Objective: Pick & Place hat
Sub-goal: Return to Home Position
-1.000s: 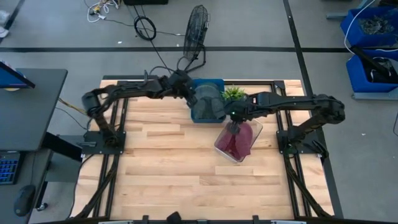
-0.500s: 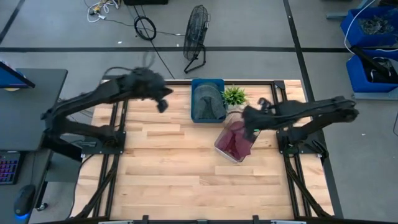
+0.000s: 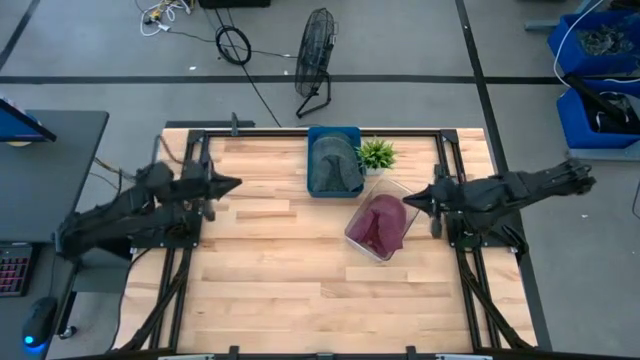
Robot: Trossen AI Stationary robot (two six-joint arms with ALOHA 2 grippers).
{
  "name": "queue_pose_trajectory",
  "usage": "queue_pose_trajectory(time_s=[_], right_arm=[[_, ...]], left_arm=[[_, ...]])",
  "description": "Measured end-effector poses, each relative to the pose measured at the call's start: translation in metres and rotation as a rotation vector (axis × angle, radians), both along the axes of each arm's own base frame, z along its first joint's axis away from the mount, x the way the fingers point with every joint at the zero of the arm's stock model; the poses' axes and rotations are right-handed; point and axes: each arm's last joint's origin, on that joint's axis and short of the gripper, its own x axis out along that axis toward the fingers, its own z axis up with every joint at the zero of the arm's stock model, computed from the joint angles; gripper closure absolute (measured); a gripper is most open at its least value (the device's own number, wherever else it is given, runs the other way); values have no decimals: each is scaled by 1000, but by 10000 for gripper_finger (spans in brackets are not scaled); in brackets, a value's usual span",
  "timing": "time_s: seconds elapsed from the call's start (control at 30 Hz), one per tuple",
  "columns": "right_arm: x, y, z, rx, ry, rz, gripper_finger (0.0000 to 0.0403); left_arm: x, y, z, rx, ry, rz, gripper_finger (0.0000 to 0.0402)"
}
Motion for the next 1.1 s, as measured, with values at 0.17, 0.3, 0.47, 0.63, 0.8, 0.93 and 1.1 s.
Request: queue_pose_trajectory(time_s=[0.17, 0.3, 0.47, 0.63, 0.8, 0.93, 1.1], right_arm=[[-19, -4, -19, -72, -229, 126, 381], [-31, -8, -39, -95, -377, 127, 381], [-34, -8, -68, -115, -525, 131, 381], [-30, -6, -93, -149, -536, 172, 381], [-26, -5, -107, -149, -504, 186, 381], [-24, -4, -116, -149, -493, 195, 381], [-23, -4, -122, -132, -461, 176, 381]], left_arm=[[-25, -10, -4, 141, -153, -12, 399], [-25, -12, -4, 213, -166, -78, 399], [-18, -11, -16, 169, -145, -139, 399], [-11, -9, -28, 202, -256, -138, 399], [-3, -6, -56, 182, -313, -146, 399], [-2, -5, -58, 177, -296, -146, 399], [-1, -5, -61, 143, -269, -151, 399]])
